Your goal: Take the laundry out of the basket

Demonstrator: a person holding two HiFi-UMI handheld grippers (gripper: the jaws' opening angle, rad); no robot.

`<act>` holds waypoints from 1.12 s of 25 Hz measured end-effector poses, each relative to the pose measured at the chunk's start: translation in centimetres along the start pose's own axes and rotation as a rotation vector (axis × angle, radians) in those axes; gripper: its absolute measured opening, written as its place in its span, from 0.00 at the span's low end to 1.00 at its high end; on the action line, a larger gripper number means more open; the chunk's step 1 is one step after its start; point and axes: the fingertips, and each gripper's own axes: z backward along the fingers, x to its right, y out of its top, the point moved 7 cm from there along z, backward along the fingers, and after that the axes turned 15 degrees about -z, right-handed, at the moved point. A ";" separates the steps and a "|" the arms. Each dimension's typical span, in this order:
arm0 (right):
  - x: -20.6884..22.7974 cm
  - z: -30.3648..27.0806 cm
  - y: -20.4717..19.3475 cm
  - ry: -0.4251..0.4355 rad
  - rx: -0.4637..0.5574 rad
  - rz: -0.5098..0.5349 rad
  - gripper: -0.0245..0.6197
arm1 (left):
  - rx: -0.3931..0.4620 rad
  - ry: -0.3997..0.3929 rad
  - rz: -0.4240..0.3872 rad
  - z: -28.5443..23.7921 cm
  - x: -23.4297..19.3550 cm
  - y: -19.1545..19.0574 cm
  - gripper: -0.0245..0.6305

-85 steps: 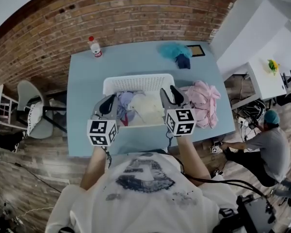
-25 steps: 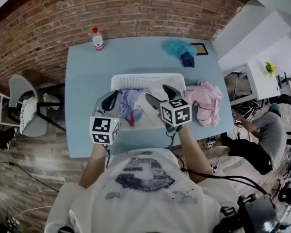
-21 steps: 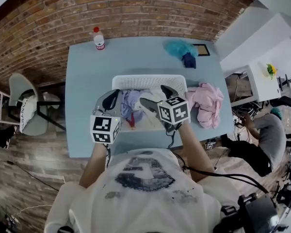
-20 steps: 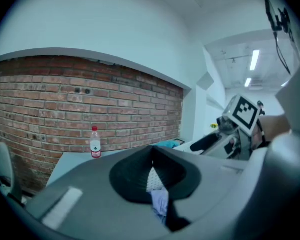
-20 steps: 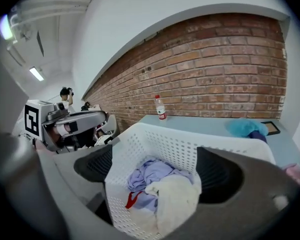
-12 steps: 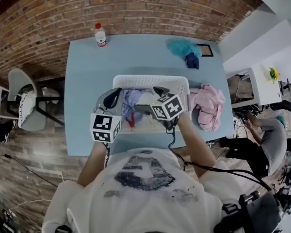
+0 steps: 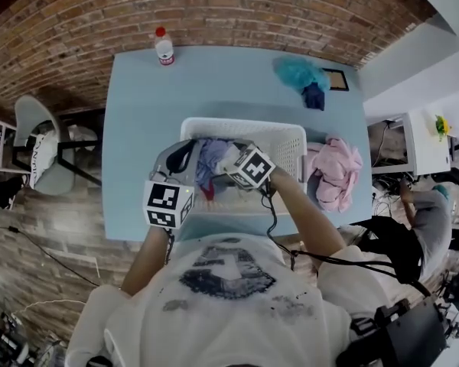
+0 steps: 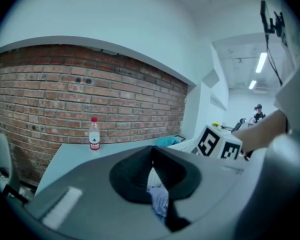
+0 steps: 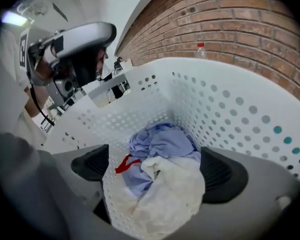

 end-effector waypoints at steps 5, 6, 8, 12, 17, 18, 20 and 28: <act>0.4 -1.8 -0.4 0.015 -0.064 0.080 0.92 | -0.009 -0.008 0.007 -0.6 0.1 0.2 0.02; 0.5 -2.2 -0.5 0.024 -0.075 0.082 0.92 | -0.011 -0.011 0.006 -0.8 0.1 0.2 0.02; 1.0 -2.8 -0.8 0.022 -0.096 0.080 0.94 | -0.016 -0.017 0.004 -1.1 0.2 0.2 0.02; 1.9 -3.8 -0.9 -0.006 -0.122 0.117 0.94 | -0.030 -0.030 0.005 -1.5 0.2 0.1 0.02; 1.2 -5.2 -1.0 0.037 -0.179 0.258 0.95 | -0.039 -0.037 0.009 -1.7 0.3 0.1 0.02; 1.1 -5.5 -1.2 0.043 -0.199 0.282 0.95 | -0.041 -0.039 0.010 -1.8 0.3 0.0 0.02; 1.0 -6.1 -1.8 0.041 -0.231 0.317 0.95 | -0.043 -0.041 0.012 -1.8 0.2 0.0 0.02; 1.6 -8.5 -3.0 -0.014 -0.303 0.448 0.95 | -0.048 -0.043 0.021 -2.0 -0.3 -0.3 0.02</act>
